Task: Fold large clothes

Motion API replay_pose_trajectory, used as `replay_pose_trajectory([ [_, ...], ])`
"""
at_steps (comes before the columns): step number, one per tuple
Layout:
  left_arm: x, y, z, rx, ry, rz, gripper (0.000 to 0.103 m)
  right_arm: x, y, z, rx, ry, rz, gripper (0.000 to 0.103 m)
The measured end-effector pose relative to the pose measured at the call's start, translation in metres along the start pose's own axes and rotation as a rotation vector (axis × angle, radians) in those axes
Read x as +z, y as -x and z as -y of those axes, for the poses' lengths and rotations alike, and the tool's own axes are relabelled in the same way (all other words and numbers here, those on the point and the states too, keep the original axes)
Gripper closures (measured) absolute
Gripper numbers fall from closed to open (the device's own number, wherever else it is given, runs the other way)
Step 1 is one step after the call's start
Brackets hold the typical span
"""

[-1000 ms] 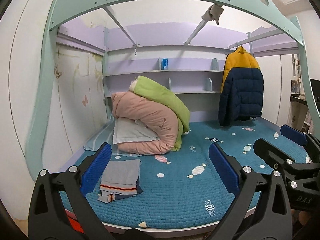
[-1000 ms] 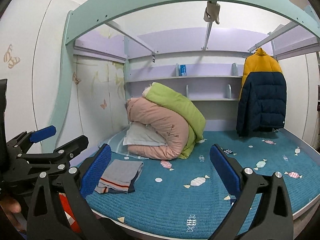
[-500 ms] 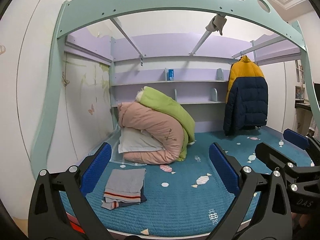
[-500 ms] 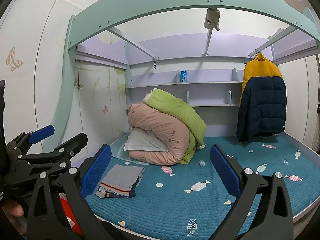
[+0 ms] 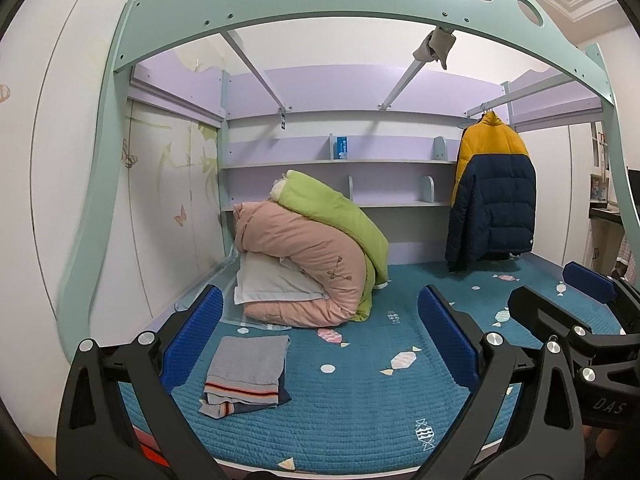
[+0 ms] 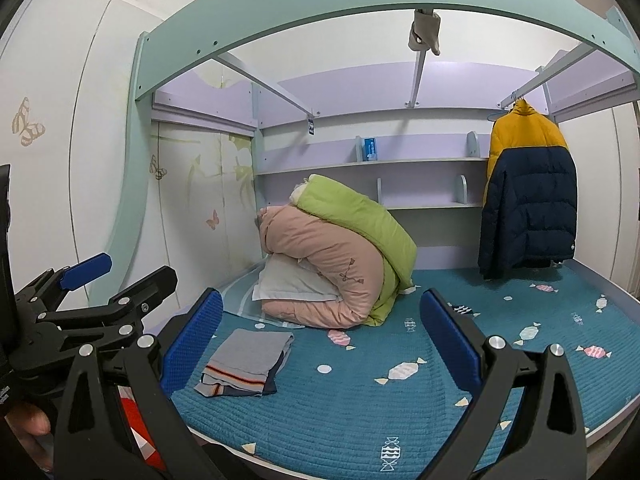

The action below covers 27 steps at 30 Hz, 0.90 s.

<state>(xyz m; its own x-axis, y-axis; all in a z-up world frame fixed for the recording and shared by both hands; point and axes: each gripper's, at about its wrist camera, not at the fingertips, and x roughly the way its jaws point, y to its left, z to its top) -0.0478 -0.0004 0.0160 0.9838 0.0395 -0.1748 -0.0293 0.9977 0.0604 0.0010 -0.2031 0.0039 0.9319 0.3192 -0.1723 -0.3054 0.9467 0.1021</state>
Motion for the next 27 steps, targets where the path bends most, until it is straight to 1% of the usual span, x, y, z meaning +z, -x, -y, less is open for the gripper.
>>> replay_pose_trajectory([
  [13, 0.0015, -0.0018, 0.0014, 0.018, -0.008, 0.017, 0.005, -0.0009, -0.0025, -0.0022, 0.003, -0.010, -0.011, 0.008],
  [27, -0.0006, -0.0014, 0.0028, 0.025, -0.006, 0.018, 0.005, -0.0008, -0.0033, -0.0021, 0.005, -0.011, -0.014, 0.008],
])
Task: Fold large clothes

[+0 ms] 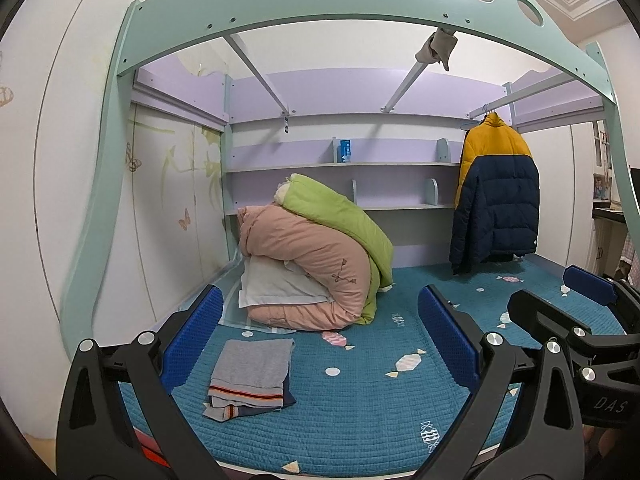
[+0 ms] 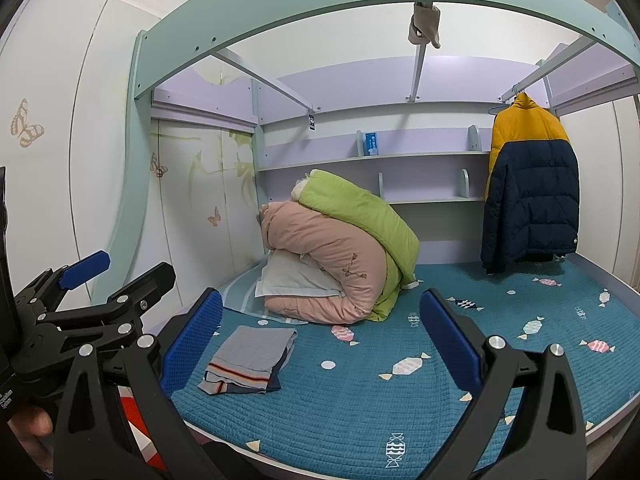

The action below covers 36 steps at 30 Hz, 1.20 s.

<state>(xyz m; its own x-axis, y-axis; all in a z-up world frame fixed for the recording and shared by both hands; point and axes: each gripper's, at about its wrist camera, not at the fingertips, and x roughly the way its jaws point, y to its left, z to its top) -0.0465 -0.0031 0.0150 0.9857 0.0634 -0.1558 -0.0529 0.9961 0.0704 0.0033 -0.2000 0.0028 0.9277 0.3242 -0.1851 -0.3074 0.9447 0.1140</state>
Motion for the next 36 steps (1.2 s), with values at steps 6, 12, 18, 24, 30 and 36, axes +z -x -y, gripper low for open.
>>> replay_pose_trajectory([
  [6, -0.0019, 0.0005, 0.0010, 0.005, 0.000, 0.001, 0.005, 0.0001, 0.0001, -0.0001, 0.000, 0.000, 0.001, 0.008],
  [12, -0.0018, 0.0015, 0.0016, 0.005, 0.001, 0.001, 0.005, -0.0006, 0.0000, -0.0008, 0.000, -0.001, 0.000, 0.008],
  [18, -0.0015, 0.0018, 0.0025, 0.007, 0.001, 0.000, 0.005, -0.0012, -0.0005, -0.0020, 0.003, -0.003, -0.002, 0.008],
  [24, -0.0043, 0.0035, 0.0036, 0.011, 0.002, -0.001, 0.005, -0.0025, -0.0026, -0.0059, 0.005, -0.006, -0.007, 0.008],
  [30, -0.0045, 0.0032, 0.0038, 0.012, 0.002, -0.002, 0.005, -0.0029, -0.0027, -0.0076, 0.004, -0.008, -0.009, 0.008],
  [36, -0.0036, 0.0039, 0.0045, 0.012, 0.003, 0.000, 0.005, -0.0026, -0.0041, -0.0092, 0.004, -0.011, -0.010, 0.008],
])
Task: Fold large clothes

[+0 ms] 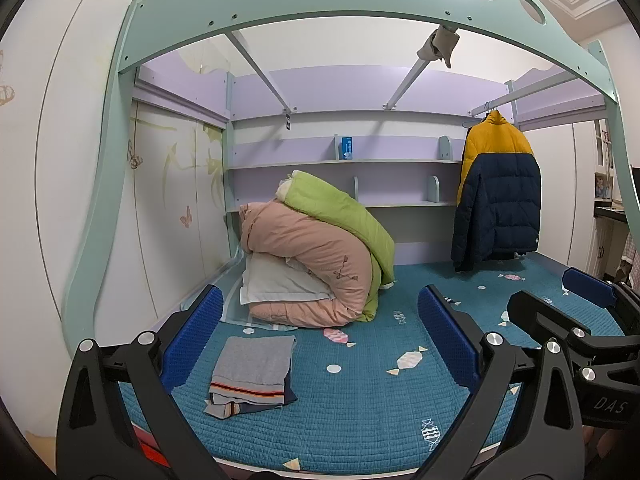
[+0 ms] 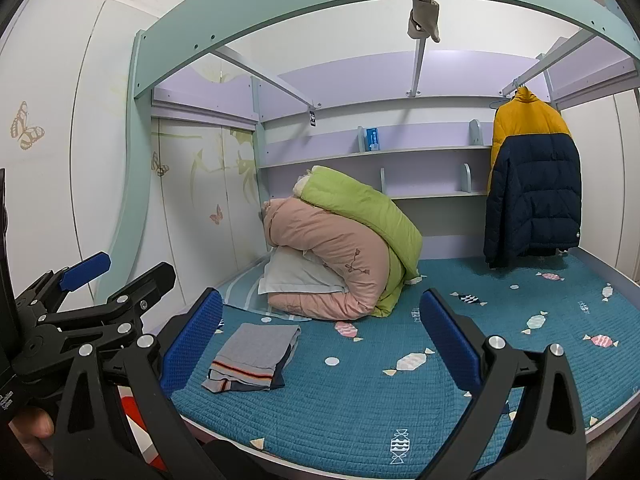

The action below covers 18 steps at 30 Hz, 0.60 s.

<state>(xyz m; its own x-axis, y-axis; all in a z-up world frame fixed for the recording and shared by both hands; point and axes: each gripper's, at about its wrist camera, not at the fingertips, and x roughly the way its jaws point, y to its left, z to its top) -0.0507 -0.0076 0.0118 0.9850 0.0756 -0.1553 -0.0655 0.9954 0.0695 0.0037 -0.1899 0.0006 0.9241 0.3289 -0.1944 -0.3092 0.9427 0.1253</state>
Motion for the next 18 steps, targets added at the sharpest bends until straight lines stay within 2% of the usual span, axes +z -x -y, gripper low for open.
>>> replay_pose_trajectory([
  [18, 0.0009, 0.0001, 0.0007, 0.002, 0.000, -0.001, 0.005, 0.0001, -0.0003, 0.0000, -0.001, -0.002, -0.002, 0.008],
])
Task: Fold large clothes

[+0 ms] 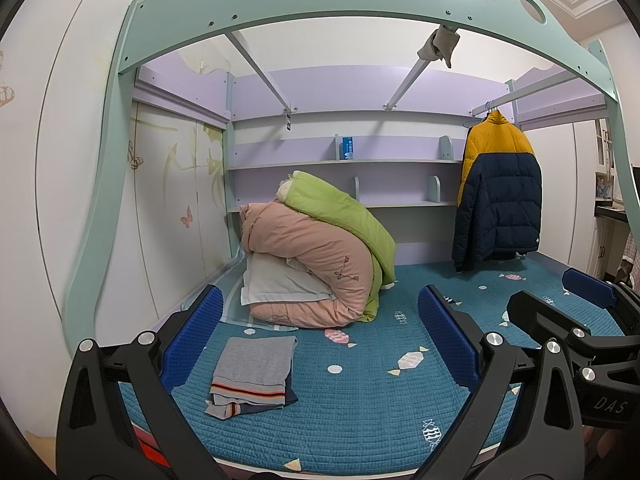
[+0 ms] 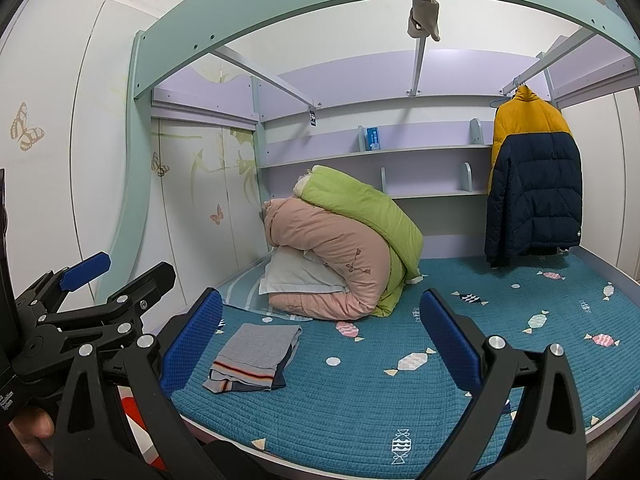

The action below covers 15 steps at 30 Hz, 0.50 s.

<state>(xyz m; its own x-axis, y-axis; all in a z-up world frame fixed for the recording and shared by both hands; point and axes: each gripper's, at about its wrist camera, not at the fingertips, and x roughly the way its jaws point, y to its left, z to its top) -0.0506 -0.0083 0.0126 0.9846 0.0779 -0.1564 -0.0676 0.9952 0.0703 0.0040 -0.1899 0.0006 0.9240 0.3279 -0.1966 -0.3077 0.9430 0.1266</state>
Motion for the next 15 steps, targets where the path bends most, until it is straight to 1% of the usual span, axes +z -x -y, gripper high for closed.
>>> replay_pose_trajectory([
  [15, 0.0007, -0.0002, -0.0002, -0.001, 0.001, -0.001, 0.005, 0.0000, 0.0000, -0.0009, -0.001, -0.002, 0.001, 0.008],
])
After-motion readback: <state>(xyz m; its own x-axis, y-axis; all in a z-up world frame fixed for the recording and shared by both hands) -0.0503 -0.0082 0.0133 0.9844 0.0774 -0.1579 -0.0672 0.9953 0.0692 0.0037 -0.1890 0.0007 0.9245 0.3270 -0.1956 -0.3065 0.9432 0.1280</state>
